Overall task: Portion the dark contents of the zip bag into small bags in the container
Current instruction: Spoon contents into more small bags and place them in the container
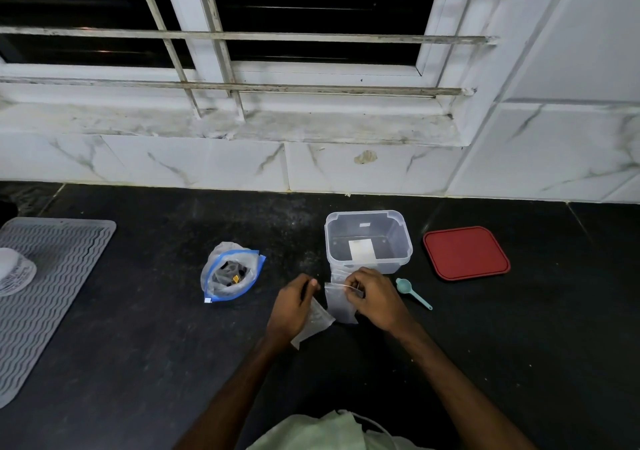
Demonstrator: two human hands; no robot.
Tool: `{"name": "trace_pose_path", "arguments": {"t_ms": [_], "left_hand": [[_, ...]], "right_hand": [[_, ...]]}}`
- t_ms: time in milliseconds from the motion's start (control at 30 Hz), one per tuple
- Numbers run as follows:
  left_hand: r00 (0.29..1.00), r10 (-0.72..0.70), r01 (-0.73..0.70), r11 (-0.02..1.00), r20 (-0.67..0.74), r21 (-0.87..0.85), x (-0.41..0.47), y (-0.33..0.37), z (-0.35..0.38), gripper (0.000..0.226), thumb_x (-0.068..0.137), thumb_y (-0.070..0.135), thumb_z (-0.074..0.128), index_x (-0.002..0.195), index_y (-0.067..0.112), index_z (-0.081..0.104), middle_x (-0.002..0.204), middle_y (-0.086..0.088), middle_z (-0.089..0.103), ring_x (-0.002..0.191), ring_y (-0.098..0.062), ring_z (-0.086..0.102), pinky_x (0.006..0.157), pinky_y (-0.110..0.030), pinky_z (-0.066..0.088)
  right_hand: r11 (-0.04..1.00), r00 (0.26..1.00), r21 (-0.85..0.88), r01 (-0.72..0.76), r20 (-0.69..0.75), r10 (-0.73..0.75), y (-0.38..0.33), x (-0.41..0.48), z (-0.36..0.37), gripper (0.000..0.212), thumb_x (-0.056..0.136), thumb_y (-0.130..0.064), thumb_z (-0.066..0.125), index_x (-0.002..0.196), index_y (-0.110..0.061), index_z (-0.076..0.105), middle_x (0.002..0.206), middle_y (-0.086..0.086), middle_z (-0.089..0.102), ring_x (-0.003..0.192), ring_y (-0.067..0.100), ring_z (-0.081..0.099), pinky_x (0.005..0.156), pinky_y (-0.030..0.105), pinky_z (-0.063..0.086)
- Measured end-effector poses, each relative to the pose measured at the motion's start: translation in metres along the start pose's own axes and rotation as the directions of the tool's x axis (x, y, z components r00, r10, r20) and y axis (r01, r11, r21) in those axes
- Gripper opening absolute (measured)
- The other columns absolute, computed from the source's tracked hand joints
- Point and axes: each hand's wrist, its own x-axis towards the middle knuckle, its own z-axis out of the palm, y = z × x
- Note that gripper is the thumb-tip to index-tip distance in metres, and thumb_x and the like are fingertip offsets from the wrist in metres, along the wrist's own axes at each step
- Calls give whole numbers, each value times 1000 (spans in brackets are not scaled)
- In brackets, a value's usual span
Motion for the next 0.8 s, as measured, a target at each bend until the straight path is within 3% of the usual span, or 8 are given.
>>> {"name": "trace_pose_path", "arguments": {"t_ms": [167, 333, 567, 800], "left_hand": [[992, 127, -124, 986, -15, 112, 7, 5, 4, 18, 96, 35, 56, 111, 28, 64, 110, 12, 55, 105, 0, 51, 89, -16, 42], [984, 174, -178, 964, 36, 198, 12, 8, 9, 6, 90, 26, 66, 95, 24, 68, 106, 13, 53, 99, -2, 51, 86, -20, 47], [976, 219, -214, 962, -9, 169, 11, 12, 15, 5, 87, 28, 70, 90, 25, 70, 102, 13, 55, 97, -3, 53, 83, -16, 46], [989, 132, -125, 986, -58, 112, 9, 15, 16, 6, 81, 24, 77, 77, 23, 72, 89, 18, 53, 88, -2, 53, 74, -12, 44]], "right_hand": [[1000, 1000, 4, 0, -17, 0, 2, 1, 0, 7, 85, -23, 65, 89, -19, 67, 89, -10, 62, 86, 6, 54, 79, 29, 49], [1000, 999, 22, 14, -29, -13, 4, 2, 2, 6, 85, -23, 64, 89, -20, 66, 90, -10, 62, 87, 5, 54, 79, 31, 50], [999, 998, -14, 52, -40, -53, 0, 0, 0, 10, 85, -30, 67, 94, -24, 66, 93, -15, 60, 89, 1, 50, 77, 18, 42], [996, 996, -71, 60, -55, -64, -2, 3, 5, 6, 85, -33, 65, 84, -27, 66, 84, -15, 61, 83, 0, 47, 77, 30, 44]]}}
